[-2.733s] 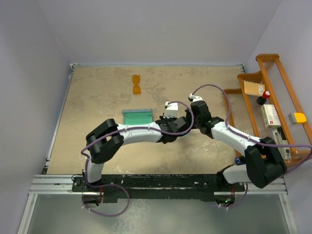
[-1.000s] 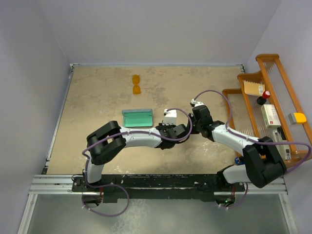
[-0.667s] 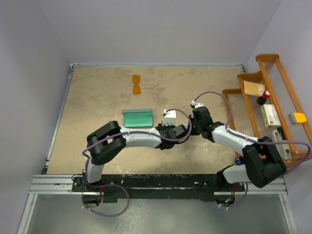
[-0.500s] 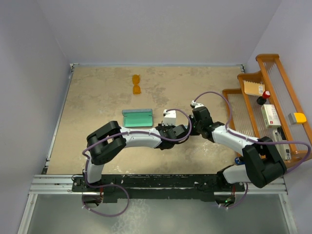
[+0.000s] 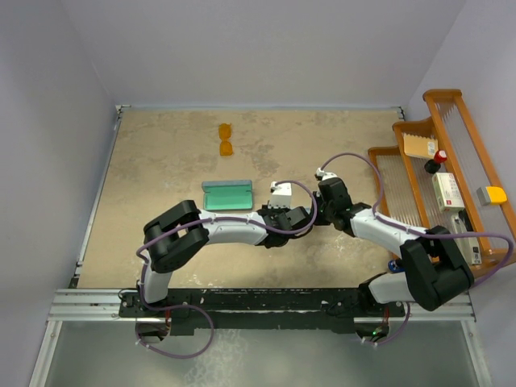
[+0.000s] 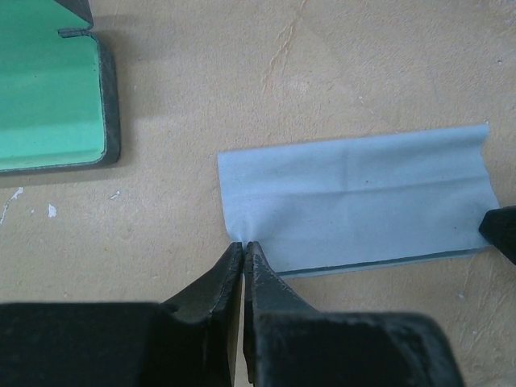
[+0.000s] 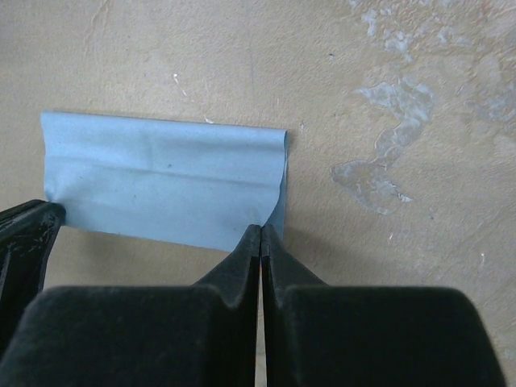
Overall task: Organize the sunglasses
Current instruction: Fold the glasses cleaning cloth at the center of the board.
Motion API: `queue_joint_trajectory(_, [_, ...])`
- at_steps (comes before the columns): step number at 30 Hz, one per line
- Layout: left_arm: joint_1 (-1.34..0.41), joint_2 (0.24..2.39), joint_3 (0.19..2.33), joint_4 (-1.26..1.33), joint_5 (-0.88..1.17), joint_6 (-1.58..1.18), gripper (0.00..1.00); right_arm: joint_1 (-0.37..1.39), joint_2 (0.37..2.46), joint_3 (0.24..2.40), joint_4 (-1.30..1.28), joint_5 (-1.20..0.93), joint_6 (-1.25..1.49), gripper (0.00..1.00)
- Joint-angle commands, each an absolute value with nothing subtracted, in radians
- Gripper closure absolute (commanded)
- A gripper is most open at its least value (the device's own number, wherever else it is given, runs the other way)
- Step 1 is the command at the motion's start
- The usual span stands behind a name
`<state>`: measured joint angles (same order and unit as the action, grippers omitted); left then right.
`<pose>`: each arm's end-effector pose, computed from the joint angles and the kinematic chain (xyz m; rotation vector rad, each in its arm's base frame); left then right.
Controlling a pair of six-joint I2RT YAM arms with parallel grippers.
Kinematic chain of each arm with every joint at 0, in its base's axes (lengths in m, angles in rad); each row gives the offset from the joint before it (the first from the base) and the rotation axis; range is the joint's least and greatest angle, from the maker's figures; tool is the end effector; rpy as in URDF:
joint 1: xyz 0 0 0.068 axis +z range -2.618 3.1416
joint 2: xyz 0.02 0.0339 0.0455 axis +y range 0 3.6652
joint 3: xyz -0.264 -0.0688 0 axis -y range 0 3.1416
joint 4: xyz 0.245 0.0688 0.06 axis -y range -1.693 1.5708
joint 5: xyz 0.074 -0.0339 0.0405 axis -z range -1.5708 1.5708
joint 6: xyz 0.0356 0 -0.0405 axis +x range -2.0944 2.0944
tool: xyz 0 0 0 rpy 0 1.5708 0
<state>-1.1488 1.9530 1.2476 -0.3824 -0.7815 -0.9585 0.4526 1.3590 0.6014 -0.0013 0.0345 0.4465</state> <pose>0.1826 -0.3455 0.1574 -0.0134 2.2507 -0.0234 0.2373 0.1140 0.1714 0.0103 2.3653 0.4050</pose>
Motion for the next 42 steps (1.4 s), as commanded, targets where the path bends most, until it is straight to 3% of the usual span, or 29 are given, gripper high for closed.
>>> queue_joint_trajectory(1, [-1.159, 1.959, 1.259, -0.374, -0.785, -0.972, 0.99, 0.457, 1.329, 0.593, 0.018, 0.026, 0.445, 1.00])
queue_joint_trajectory(8, [-1.165, 1.955, 1.264, -0.386, -0.791, -0.980, 0.90, 0.458, 1.324, 0.590, 0.018, 0.021, 0.443, 0.90])
queue_joint_trajectory(16, [-1.167, 1.954, 1.270, -0.400, -0.797, -0.985, 0.88, 0.459, 1.307, 0.595, 0.009, 0.021, 0.443, 0.83])
queue_joint_trajectory(26, [-1.167, 1.968, 1.278, -0.405, -0.798, -0.984, 0.96, 0.460, 1.313, 0.600, 0.008, 0.019, 0.439, 0.88])
queue_joint_trajectory(29, [-1.167, 1.959, 1.280, -0.423, -0.809, -0.989, 1.00, 0.460, 1.316, 0.604, 0.010, 0.020, 0.437, 0.96])
queue_joint_trajectory(32, [-1.167, 1.937, 1.291, -0.457, -0.834, -0.988, 0.88, 0.459, 1.318, 0.606, 0.013, 0.017, 0.437, 0.97])
queue_joint_trajectory(37, [-1.167, 1.892, 1.286, -0.445, -0.863, -0.966, 0.86, 0.462, 1.324, 0.612, 0.023, 0.008, 0.436, 1.00])
queue_joint_trajectory(42, [-1.165, 1.884, 1.284, -0.383, -0.887, -0.929, 0.98, 0.462, 1.335, 0.640, 0.018, 0.006, 0.425, 1.00])
